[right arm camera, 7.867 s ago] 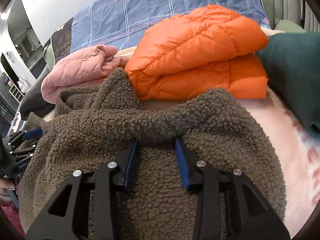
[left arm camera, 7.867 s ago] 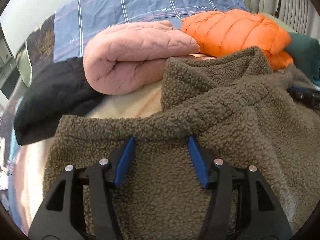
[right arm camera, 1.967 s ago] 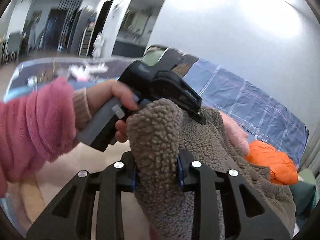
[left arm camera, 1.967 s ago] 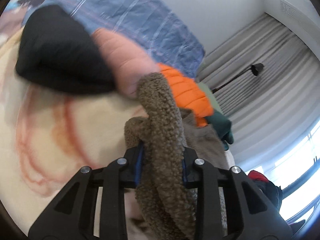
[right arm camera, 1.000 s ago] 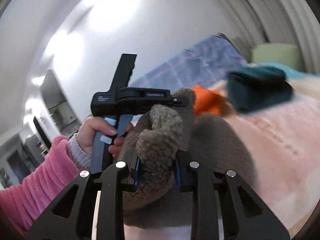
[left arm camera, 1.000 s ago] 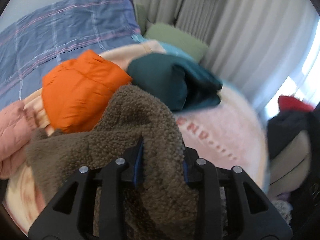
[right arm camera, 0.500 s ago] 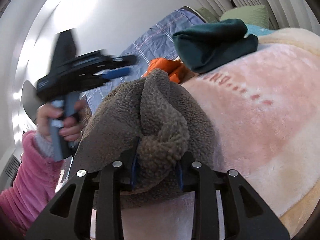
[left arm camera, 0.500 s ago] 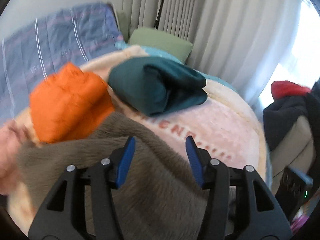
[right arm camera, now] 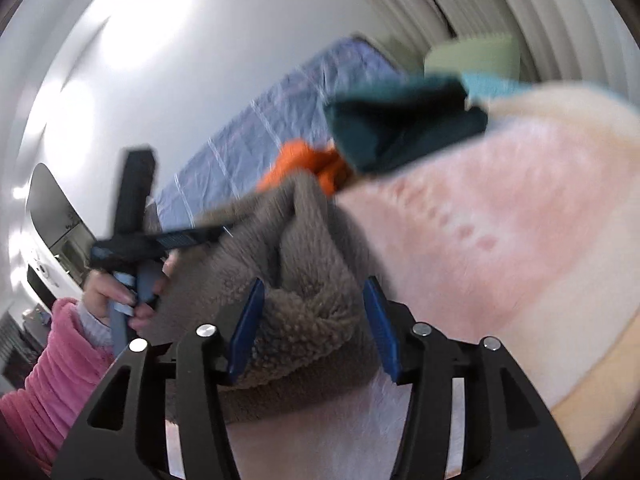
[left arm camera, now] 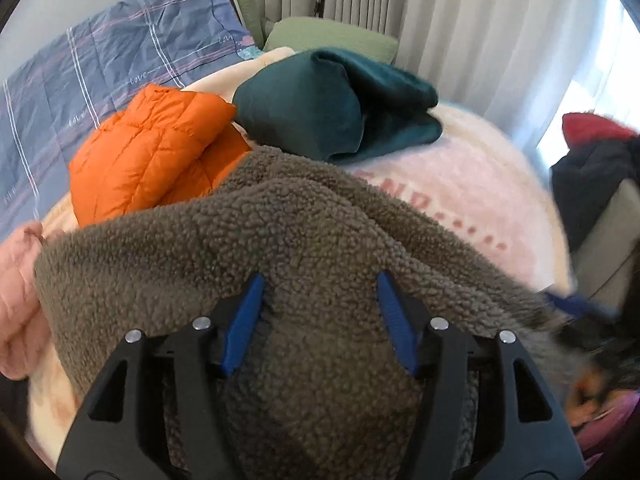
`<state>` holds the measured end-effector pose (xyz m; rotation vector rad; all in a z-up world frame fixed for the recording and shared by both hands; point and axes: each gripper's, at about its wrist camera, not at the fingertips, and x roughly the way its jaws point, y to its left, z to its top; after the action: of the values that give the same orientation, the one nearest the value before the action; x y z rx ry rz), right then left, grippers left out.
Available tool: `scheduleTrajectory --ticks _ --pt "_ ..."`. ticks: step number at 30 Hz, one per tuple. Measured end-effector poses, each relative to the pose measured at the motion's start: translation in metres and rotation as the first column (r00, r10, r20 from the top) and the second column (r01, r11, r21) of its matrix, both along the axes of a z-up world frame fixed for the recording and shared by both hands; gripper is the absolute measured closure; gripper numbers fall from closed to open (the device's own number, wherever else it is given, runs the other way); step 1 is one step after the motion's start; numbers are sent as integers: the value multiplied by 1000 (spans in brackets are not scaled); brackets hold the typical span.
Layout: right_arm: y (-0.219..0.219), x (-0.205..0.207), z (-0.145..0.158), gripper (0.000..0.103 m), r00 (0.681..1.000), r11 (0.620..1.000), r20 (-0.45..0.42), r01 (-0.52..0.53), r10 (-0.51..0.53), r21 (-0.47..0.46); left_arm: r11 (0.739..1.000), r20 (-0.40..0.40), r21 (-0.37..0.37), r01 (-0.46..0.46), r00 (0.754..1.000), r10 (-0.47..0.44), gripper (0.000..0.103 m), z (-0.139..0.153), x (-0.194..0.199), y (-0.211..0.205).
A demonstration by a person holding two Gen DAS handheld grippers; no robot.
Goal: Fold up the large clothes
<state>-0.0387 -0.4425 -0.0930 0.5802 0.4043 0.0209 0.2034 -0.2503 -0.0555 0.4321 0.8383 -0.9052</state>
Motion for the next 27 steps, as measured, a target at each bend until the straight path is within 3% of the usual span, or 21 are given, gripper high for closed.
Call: scheduleTrajectory --ticks 4,6,7,8,12,15,20,24,27 --pt "20 -7 29 75 982 992 139 -119 125 -50 1000 -37 2 -5 999 5 43 -6 9 -7" --pt "39 6 31 77 979 980 101 -169 179 -101 1000 -54 3 -10 999 10 42 -9 13 -10" --pt "43 17 24 84 986 981 40 -157 162 -115 1000 -54 9 -12 998 12 42 -10 14 -11" --pt "42 32 5 85 992 987 -50 -124 119 -104 1000 -50 15 -14 999 15 42 -10 15 -13" --pt "22 37 -33 85 992 993 -66 -109 112 39 997 -3 75 -19 1000 20 41 -21 7 -28" --pt "27 37 -31 85 990 995 -98 -103 104 14 996 12 91 -14 1000 13 41 -23 5 -32" --pt "29 44 -25 85 984 991 -124 -131 131 6 998 7 50 -22 1000 21 40 -19 4 -23" --pt "38 41 -22 85 984 988 -129 -132 121 -76 999 34 -11 -31 999 31 41 3 -4 -5" --pt "40 44 -23 84 984 987 -137 -126 113 -97 996 116 -62 -66 991 73 55 30 -5 25"
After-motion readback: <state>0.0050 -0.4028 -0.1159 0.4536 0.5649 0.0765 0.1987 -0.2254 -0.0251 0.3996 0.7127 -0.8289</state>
